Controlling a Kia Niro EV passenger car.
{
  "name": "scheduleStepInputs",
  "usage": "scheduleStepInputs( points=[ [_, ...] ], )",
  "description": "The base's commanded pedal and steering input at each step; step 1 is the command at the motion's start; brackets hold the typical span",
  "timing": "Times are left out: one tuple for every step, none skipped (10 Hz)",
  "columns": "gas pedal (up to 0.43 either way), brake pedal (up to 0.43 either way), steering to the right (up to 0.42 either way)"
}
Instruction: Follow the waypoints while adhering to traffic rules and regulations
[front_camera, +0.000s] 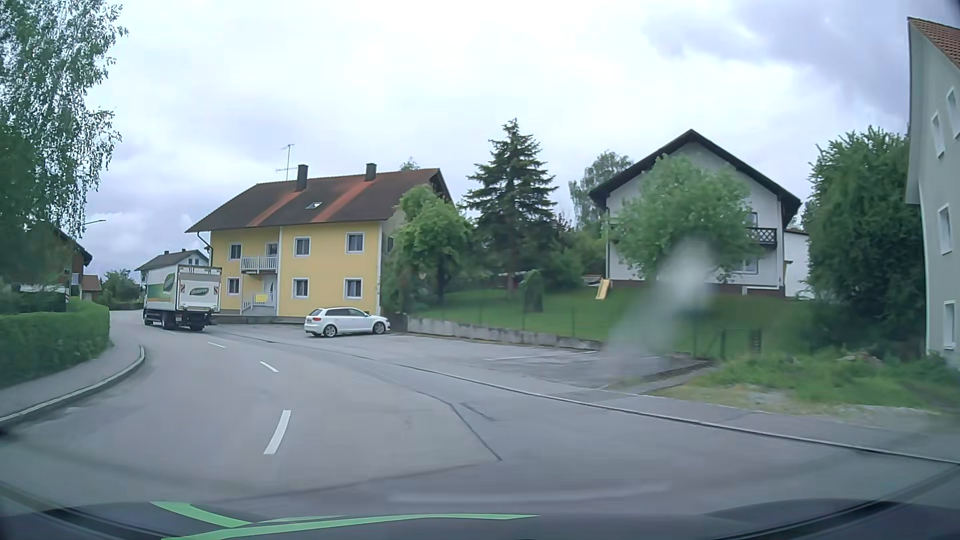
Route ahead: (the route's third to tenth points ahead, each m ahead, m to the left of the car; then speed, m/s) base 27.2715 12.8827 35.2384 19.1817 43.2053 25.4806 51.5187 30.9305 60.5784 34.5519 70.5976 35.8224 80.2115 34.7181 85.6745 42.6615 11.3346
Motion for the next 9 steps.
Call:
scheduleStepInputs(
  points=[
    [0.000,0.024,-0.122],
    [0.000,0.000,-0.125],
    [0.000,0.000,-0.130],
    [0.000,0.000,-0.131],
    [0.000,0.000,-0.131],
    [0.000,0.000,-0.131],
    [0.000,0.000,-0.131],
    [0.000,0.000,-0.131],
    [0.000,0.000,-0.131]
  ],
)
